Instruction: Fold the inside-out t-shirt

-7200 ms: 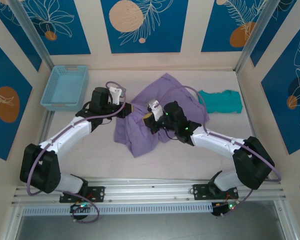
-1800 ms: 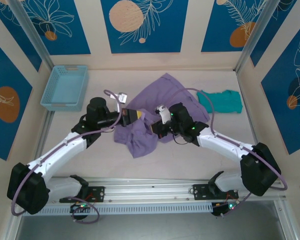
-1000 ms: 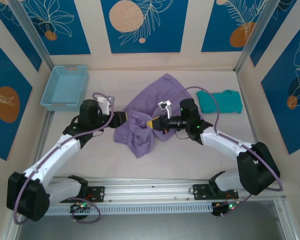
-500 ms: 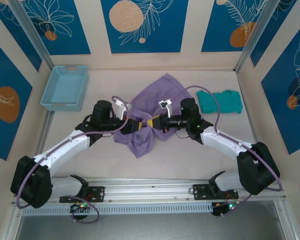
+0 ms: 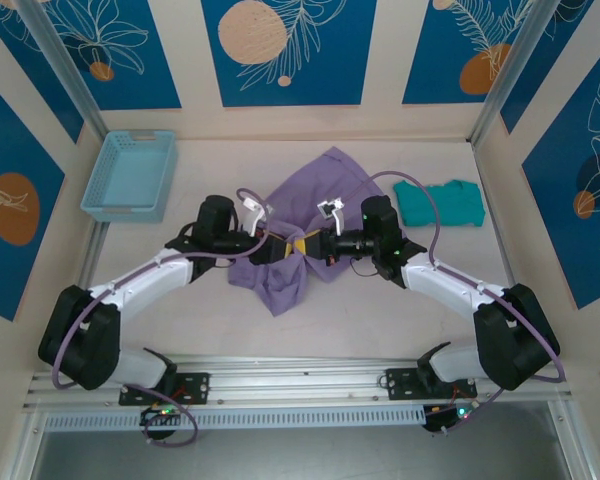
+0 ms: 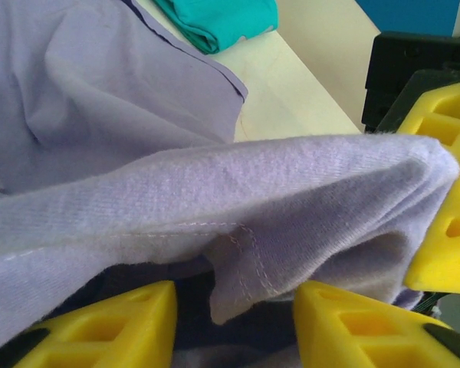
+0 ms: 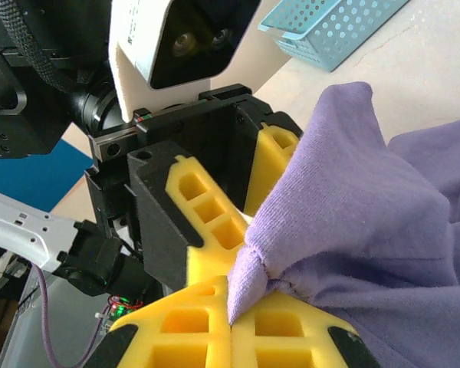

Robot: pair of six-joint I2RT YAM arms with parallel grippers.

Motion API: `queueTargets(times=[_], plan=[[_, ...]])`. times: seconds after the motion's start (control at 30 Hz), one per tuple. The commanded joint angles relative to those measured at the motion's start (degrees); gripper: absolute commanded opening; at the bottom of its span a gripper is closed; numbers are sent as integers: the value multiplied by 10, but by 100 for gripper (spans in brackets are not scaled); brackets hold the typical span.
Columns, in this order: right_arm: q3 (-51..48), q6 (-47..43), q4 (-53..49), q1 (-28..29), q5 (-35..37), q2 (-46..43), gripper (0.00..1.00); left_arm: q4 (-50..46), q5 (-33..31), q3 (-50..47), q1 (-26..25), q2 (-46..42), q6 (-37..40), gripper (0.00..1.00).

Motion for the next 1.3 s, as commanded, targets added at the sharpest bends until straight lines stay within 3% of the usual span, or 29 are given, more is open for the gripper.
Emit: queueTargets(times=[0.0,0.2,0.33,0.6,0.87,0.97,1.07,1.17,1.27], plan=[[9,0,0,-3,-10,-12,0,38,28,23,-2,8,6,35],[7,-7,-22,-8,9,-25,0,27,5,25,-1,-5,9,0],[26,-14,-96,-8,88,-34,0,3,-8,19,-2,-44,9,0],[78,-15,-214,31,261,-32,10,-38,3,34,-16,-114,-11,0],[110,-43,-322,40,365,-61,33,-132,-39,114,-51,-102,-21,0],[67,-83,-288,48,352,-116,40,-145,-52,134,-63,-92,-32,0],[13,-109,-217,62,289,-165,43,-146,-52,146,-69,-82,-44,0],[-12,-114,-165,84,247,-178,44,-146,-54,152,-72,-78,-49,0],[-16,-124,-133,116,252,-169,44,-145,-57,154,-71,-79,-55,0]])
